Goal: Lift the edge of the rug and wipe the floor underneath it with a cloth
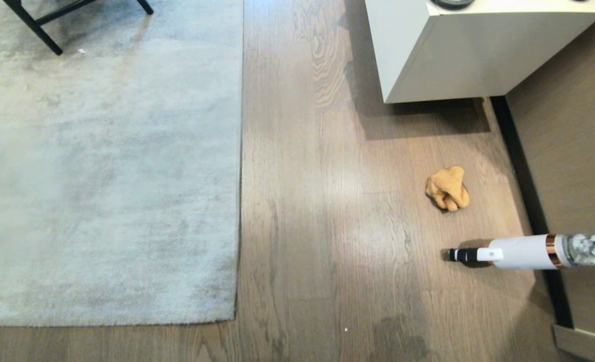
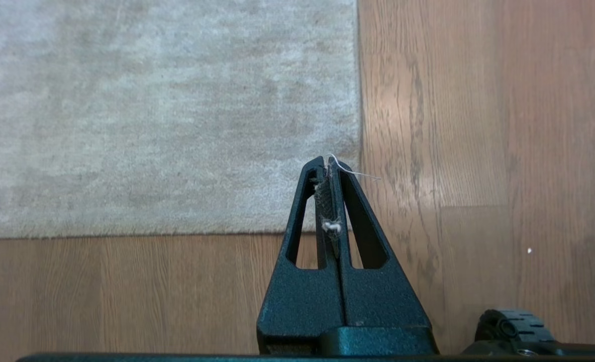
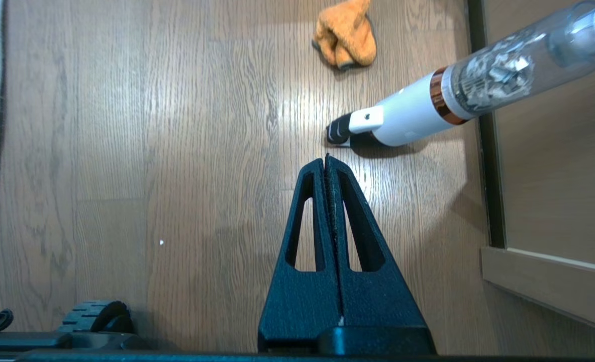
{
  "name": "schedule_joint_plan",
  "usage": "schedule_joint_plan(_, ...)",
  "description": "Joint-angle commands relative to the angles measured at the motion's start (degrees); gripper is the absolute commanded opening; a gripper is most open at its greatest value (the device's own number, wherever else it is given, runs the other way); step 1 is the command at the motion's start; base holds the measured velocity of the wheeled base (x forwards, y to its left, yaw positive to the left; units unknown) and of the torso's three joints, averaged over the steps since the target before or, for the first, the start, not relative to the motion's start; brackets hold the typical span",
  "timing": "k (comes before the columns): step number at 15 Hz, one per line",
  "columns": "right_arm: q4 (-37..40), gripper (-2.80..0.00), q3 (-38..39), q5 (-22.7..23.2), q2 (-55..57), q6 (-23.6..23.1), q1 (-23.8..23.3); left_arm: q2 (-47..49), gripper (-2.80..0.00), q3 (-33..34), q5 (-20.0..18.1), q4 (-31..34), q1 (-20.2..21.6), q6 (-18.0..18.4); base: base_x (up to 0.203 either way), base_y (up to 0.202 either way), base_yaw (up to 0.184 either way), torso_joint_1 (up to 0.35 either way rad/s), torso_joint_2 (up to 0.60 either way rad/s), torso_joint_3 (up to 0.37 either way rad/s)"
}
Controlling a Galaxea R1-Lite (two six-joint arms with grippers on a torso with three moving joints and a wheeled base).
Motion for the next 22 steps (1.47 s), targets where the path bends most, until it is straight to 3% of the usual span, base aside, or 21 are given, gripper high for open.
schedule_joint_plan(1,-0.03,-2.8,0.0,-0.06,0.07,-0.02,0.0,0.07,-2.8,0.0,-0.01,-0.04,0.01,0.01,0.0,0.0,0.0,0.002,0.0,0.202)
schedule_joint_plan(22,-0.03,-2.8,0.0,-0.06,0.07,-0.02,0.0,0.09,-2.8,0.0,-0.09,-0.04,0.01,0.01,0.0,0.0,0.0,0.003,0.0,0.201)
